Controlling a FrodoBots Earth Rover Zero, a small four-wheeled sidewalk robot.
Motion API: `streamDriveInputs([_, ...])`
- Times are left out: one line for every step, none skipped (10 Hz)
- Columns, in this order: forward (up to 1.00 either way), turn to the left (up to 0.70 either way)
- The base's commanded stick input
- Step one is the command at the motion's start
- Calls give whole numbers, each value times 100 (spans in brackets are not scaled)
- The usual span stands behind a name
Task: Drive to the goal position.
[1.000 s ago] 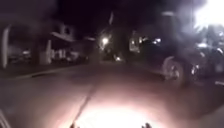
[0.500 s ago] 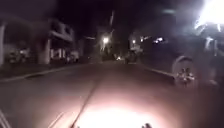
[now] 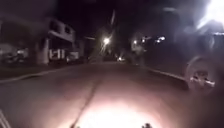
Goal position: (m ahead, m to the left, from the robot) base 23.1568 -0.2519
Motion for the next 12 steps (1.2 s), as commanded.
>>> streamDriveInputs([85, 0])
streamDriveInputs([85, 0])
streamDriveInputs([85, 0])
streamDriveInputs([85, 0])
streamDriveInputs([85, 0])
streamDriveInputs([85, 0])
streamDriveInputs([85, 0])
streamDriveInputs([85, 0])
streamDriveInputs([85, 0])
streamDriveInputs([85, 0])
streamDriveInputs([85, 0])
streamDriveInputs([85, 0])
